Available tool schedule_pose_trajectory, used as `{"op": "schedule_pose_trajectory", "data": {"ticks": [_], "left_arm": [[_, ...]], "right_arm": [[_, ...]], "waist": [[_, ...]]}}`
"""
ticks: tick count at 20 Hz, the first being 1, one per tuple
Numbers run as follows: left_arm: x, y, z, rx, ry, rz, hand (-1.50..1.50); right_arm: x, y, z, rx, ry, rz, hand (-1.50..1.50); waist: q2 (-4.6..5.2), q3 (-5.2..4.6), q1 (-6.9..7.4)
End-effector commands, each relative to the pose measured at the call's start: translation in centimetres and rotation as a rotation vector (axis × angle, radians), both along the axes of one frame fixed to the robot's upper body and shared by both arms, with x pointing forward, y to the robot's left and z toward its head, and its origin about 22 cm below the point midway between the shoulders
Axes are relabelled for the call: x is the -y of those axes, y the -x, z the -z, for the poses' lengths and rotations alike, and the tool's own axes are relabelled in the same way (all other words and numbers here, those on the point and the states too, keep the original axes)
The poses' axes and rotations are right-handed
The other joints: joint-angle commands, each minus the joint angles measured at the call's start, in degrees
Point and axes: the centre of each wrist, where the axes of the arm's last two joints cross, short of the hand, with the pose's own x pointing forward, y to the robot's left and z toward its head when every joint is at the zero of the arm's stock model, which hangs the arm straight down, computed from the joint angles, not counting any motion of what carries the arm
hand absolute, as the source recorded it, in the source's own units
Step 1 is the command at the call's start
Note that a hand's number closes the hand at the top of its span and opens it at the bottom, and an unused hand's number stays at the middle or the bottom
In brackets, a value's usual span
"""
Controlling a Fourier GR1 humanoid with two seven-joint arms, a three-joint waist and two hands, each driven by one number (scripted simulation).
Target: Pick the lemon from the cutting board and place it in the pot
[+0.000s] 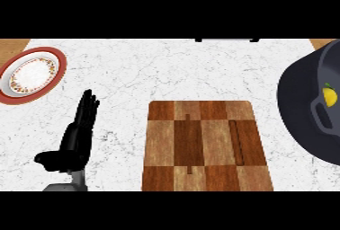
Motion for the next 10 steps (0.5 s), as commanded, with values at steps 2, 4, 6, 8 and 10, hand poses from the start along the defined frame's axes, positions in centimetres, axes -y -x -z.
{"op": "schedule_pose_trajectory", "data": {"ticks": [2,4,6,8,10], "left_arm": [[-0.8,-0.1,1.1,-0.004,-0.009,0.015,0.0],[-0.3,-0.6,-0.3,-0.005,0.002,0.013,0.0],[-0.8,-0.1,-1.6,0.009,0.0,0.001,0.0],[-0.5,0.6,1.0,-0.01,-0.001,0.003,0.0],[0.2,1.2,-1.4,-0.004,0.009,0.009,0.0]], "right_arm": [[0.8,1.1,0.1,0.022,0.009,0.021,-1.5],[1.5,2.5,0.4,0.034,0.023,0.027,-1.5],[3.2,4.7,-0.3,0.054,0.001,0.09,-1.5],[3.8,6.3,0.0,0.105,-0.01,0.108,-1.5],[4.7,7.7,-0.6,0.099,0.002,0.159,-1.5]], "waist": [[-0.01,0.03,0.04],[-0.12,0.01,-0.21],[0.01,0.11,0.17],[0.0,0.08,-0.16],[-0.06,0.13,0.08]]}}
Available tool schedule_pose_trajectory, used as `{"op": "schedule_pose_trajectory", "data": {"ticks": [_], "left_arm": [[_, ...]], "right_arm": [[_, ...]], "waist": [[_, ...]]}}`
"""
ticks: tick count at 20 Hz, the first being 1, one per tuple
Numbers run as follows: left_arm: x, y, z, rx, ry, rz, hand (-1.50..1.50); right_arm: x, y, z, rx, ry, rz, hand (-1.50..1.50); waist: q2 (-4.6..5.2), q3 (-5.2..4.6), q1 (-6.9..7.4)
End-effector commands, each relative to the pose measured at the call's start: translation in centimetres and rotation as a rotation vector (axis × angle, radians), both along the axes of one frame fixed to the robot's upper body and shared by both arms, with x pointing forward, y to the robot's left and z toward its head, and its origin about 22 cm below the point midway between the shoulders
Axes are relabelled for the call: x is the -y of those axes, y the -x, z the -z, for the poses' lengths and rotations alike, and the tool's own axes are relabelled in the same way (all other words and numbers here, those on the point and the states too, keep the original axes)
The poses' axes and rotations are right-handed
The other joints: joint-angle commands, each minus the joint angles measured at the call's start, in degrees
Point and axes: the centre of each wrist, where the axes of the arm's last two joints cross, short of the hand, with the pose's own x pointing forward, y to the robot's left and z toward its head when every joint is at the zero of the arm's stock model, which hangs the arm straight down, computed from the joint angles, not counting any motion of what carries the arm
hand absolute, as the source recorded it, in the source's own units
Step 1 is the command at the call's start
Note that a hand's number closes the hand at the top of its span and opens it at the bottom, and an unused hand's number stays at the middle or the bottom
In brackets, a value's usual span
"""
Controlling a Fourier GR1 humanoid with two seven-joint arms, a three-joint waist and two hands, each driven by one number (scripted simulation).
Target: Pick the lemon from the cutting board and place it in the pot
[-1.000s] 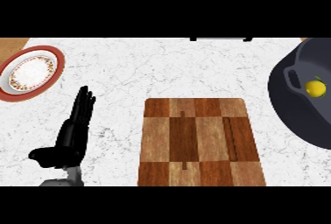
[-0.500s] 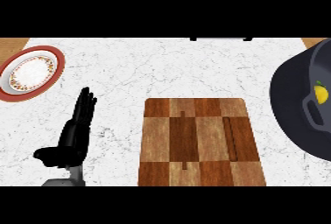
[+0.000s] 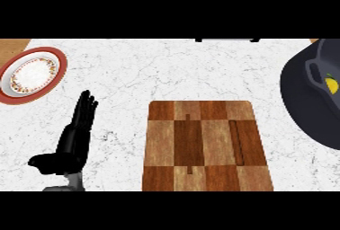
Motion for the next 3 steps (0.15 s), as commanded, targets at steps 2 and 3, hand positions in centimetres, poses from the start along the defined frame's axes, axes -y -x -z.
{"op": "schedule_pose_trajectory", "data": {"ticks": [2,3], "left_arm": [[-0.5,0.1,0.7,0.0,-0.016,0.0,0.0],[2.0,0.9,1.2,0.006,-0.004,0.007,0.0]], "right_arm": [[0.2,2.0,1.8,0.048,-0.016,0.073,-1.5],[1.3,2.6,0.0,0.05,-0.013,0.066,-1.5]], "waist": [[0.23,0.13,0.35],[0.05,0.05,0.05]]}}
